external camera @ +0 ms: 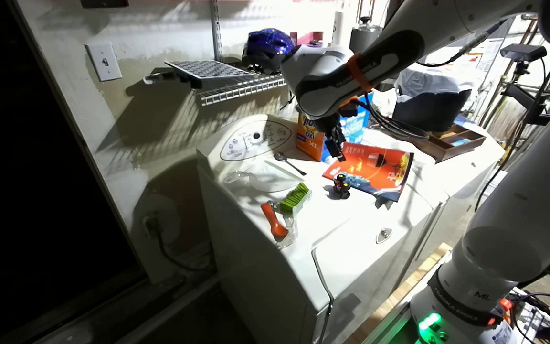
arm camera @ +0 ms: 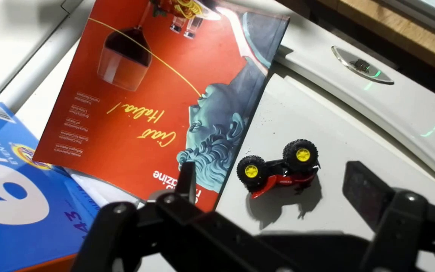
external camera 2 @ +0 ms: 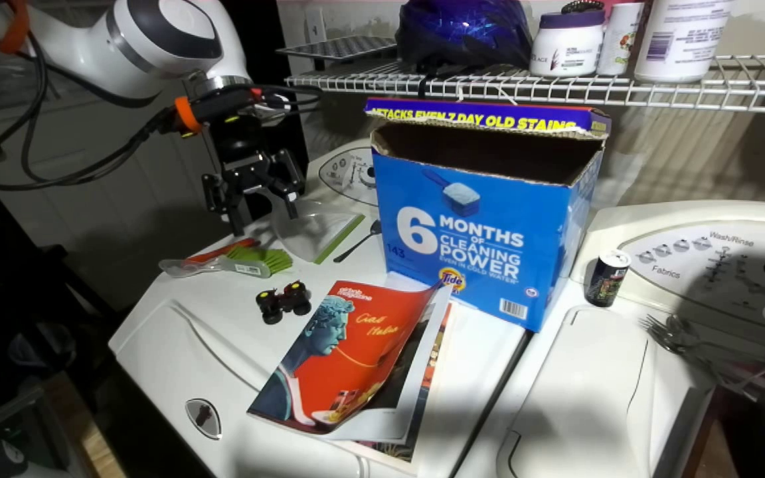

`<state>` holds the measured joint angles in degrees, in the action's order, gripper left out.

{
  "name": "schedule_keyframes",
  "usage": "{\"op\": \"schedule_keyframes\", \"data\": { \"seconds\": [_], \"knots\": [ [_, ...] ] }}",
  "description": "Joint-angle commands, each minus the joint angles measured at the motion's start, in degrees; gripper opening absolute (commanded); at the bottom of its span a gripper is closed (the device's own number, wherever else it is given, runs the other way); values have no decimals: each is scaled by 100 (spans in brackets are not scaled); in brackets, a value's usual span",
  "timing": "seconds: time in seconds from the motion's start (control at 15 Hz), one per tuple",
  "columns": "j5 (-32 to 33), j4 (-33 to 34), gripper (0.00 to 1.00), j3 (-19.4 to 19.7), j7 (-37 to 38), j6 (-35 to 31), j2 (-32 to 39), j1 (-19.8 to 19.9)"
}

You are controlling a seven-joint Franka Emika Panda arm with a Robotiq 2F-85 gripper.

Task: Place the car upright.

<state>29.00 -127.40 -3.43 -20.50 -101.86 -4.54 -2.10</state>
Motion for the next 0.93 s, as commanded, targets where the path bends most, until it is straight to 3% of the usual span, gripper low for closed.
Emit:
{"op": "schedule_keyframes", "data": {
  "seconds": [0.0,0.87],
  "knots": [
    [-38,62,100,58,-73,7,148,-17],
    [-91,172,100,188,25,-704,1364,100]
  ]
}}
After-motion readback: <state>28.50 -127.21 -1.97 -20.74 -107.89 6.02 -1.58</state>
